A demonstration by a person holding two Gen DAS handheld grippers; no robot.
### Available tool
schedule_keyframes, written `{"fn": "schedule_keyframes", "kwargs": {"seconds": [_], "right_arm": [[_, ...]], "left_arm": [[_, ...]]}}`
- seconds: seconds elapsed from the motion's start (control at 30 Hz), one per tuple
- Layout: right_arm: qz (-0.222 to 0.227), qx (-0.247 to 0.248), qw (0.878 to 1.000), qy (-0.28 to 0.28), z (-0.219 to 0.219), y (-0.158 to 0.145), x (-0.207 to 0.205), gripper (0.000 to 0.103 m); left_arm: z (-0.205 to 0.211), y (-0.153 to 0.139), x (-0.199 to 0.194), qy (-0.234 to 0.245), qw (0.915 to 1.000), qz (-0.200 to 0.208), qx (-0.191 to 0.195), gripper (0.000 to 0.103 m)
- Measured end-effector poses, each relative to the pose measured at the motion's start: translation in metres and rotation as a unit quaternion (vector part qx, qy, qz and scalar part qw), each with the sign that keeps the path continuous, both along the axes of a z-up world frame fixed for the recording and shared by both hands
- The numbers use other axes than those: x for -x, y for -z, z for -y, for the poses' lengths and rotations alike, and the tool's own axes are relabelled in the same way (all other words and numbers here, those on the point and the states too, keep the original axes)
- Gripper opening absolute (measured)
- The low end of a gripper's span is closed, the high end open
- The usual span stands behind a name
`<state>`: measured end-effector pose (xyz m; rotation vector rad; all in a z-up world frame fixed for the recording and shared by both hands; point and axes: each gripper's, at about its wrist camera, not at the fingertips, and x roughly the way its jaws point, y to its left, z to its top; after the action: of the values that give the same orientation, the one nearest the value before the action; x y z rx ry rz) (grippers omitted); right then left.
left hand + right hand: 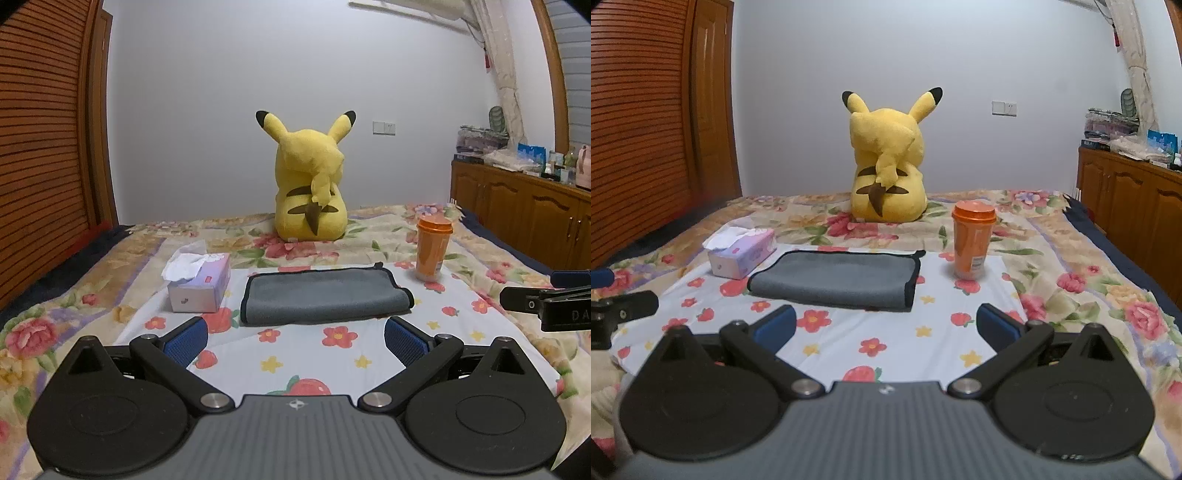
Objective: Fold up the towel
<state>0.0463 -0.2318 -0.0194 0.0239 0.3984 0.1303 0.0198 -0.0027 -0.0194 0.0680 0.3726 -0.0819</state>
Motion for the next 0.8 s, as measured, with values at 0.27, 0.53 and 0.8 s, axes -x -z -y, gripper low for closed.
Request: {"fn": "schedule_keyframes", "kwargs": {"seconds": [0.27,0.53,0.8], "right_arm": [[0.014,-0.002,1.0,0.004,0.001,-0.002,0.004,0.103],[0.033,-0.005,0.999,0.007,0.004,-0.005,0.009,0.103],[0.053,-0.005,0.999,0.011,0.006,-0.009,0.013,0.103]], "left_arm": [[0.001,-0.002,0.004,0.001,0.9999,0.016,-0.003,0.103],[0.002,-0.003,0.007,0.001,0.9996,0.028,-0.004,0.103],[0.001,-0.005,0.01,0.0,0.9992,0.04,-0.004,0.103]]}}
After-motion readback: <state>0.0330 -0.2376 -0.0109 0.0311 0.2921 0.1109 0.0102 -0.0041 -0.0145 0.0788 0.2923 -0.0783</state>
